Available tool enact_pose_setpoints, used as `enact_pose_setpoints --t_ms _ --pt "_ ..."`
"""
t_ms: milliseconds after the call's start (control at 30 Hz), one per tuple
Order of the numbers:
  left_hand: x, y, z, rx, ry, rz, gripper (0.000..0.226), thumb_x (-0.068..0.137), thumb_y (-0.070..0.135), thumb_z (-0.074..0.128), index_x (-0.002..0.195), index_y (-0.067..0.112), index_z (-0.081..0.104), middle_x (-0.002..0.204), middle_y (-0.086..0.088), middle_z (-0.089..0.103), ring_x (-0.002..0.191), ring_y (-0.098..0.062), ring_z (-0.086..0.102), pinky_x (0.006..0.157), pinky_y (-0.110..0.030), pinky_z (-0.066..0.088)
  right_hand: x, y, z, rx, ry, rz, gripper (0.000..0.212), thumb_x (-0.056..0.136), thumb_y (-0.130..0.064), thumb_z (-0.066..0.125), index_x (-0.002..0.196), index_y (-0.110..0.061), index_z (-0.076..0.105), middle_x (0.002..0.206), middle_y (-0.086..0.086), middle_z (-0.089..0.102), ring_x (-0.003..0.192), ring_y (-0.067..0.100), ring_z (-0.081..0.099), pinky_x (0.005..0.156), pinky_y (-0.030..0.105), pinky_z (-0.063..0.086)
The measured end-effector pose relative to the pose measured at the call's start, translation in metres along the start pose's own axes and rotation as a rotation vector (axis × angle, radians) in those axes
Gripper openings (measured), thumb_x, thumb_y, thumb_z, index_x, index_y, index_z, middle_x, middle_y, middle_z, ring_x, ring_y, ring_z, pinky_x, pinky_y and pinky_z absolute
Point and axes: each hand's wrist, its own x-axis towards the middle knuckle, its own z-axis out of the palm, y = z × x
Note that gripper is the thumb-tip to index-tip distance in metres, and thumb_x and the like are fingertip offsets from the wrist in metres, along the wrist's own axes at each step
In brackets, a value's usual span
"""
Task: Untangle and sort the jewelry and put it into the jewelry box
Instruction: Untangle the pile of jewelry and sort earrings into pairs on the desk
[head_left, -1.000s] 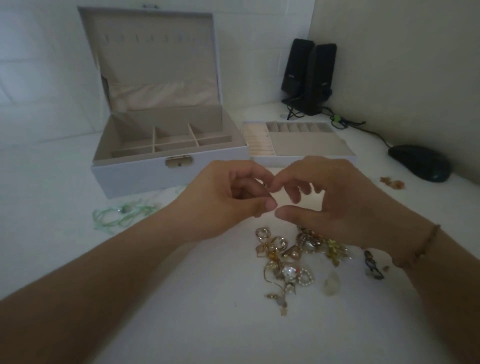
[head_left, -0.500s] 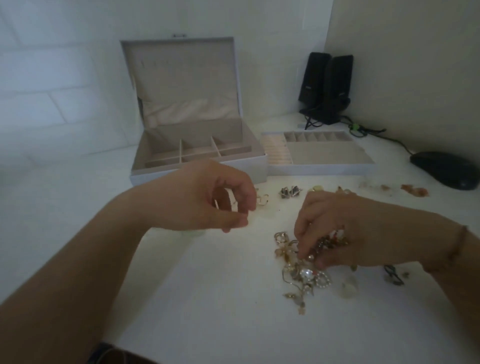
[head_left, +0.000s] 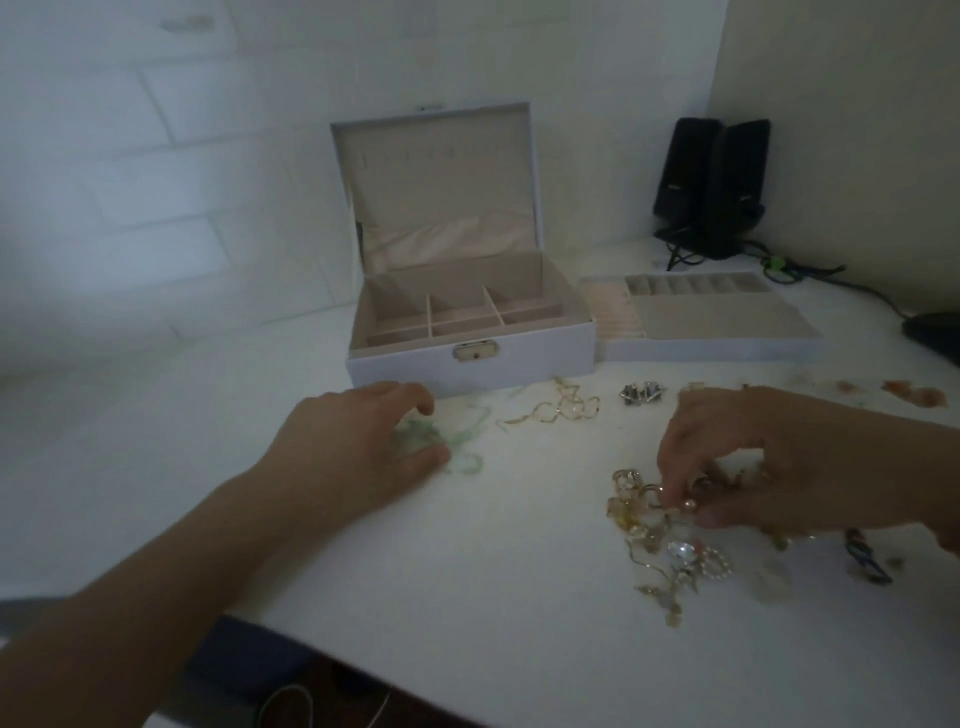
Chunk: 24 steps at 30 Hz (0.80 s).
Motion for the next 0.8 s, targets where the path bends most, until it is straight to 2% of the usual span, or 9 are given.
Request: enact_pose_setpoints --t_ms 133,233,300,333,433,567,633,700,800 --pt "0.005 -0.008 0.005 -0.032 0.015 -0.003 0.041 0.082 0.072 0.046 0.106 0.042 0.058 0.100 0.019 0.062 0.094 -0.012 0.062 0.079 -0.028 0.046 0.001 -0.002 0.001 0.047 0.005 0.012 0.029 0.072 -0.038 0.077 0.081 -0.059 0.059 0.093 -0.032 0.063 0.088 -0.008 0.061 0.077 0.015 0.051" --pt "0.006 -0.016 0.008 -0.017 0.061 0.001 0.047 0.077 0.075 0.040 0.104 0.042 0.059 0.103 0.017 0.065 0.095 -0.013 0.063 0.075 -0.028 0.044 0.002 -0.005 0.000 0.108 0.046 0.013 0.024 0.074 -0.040 0.075 0.082 -0.058 0.060 0.092 -0.028 0.065 0.087 -0.003 0.062 0.078 0.025 0.053" --pt "0.008 -0.024 0.009 0.002 0.105 -0.015 0.048 0.075 0.072 0.040 0.105 0.041 0.060 0.101 0.014 0.066 0.095 -0.017 0.064 0.074 -0.029 0.043 0.004 -0.008 -0.001 0.098 0.039 -0.007 0.019 0.073 -0.057 0.067 0.091 -0.054 0.063 0.095 -0.022 0.066 0.088 0.004 0.063 0.076 0.027 0.051" --pt "0.008 -0.027 0.009 0.011 0.118 -0.032 0.045 0.076 0.069 0.042 0.106 0.040 0.060 0.101 0.013 0.067 0.095 -0.019 0.064 0.076 -0.029 0.044 0.005 -0.012 -0.003 0.091 0.043 -0.028 0.026 0.073 -0.065 0.060 0.096 -0.053 0.064 0.096 -0.021 0.066 0.088 0.007 0.063 0.074 0.028 0.050" --pt "0.006 -0.030 0.008 0.001 0.162 -0.060 0.038 0.081 0.057 0.045 0.111 0.039 0.061 0.098 0.009 0.067 0.094 -0.023 0.065 0.075 -0.029 0.044 0.007 -0.014 -0.004 0.101 0.066 -0.044 0.031 0.073 -0.068 0.056 0.099 -0.052 0.063 0.096 -0.019 0.067 0.086 0.009 0.062 0.072 0.030 0.050" --pt "-0.001 -0.026 0.003 -0.113 0.147 0.114 0.039 0.087 0.056 0.035 0.113 0.042 0.060 0.073 0.024 0.051 0.068 -0.008 0.059 0.064 -0.021 0.038 0.008 -0.011 -0.002 0.097 0.116 -0.018 0.023 0.076 -0.052 0.064 0.098 -0.051 0.064 0.094 -0.019 0.067 0.083 0.009 0.063 0.071 0.031 0.050" --pt "-0.001 -0.024 0.002 -0.056 0.086 0.238 0.040 0.088 0.059 0.036 0.119 0.044 0.058 0.079 0.027 0.055 0.063 -0.002 0.055 0.060 -0.017 0.037 0.009 -0.014 -0.003 0.092 0.116 -0.002 0.025 0.074 -0.049 0.065 0.099 -0.050 0.064 0.092 -0.019 0.068 0.082 0.009 0.062 0.071 0.030 0.049" --pt "0.003 -0.023 0.004 0.029 0.064 0.334 0.038 0.091 0.059 0.037 0.119 0.045 0.059 0.090 0.020 0.065 0.065 -0.007 0.063 0.057 -0.019 0.041 0.008 -0.014 -0.003 0.086 0.112 0.002 0.026 0.073 -0.048 0.066 0.099 -0.050 0.064 0.092 -0.018 0.068 0.082 0.009 0.062 0.071 0.030 0.049" --pt "0.011 -0.025 0.008 0.058 0.064 0.350 0.038 0.094 0.054 0.032 0.112 0.042 0.063 0.088 0.013 0.066 0.070 -0.015 0.066 0.053 -0.027 0.048 0.007 -0.015 -0.003 0.093 0.131 0.006 0.023 0.075 -0.049 0.066 0.098 -0.048 0.065 0.091 -0.017 0.068 0.082 0.009 0.062 0.071 0.026 0.048"
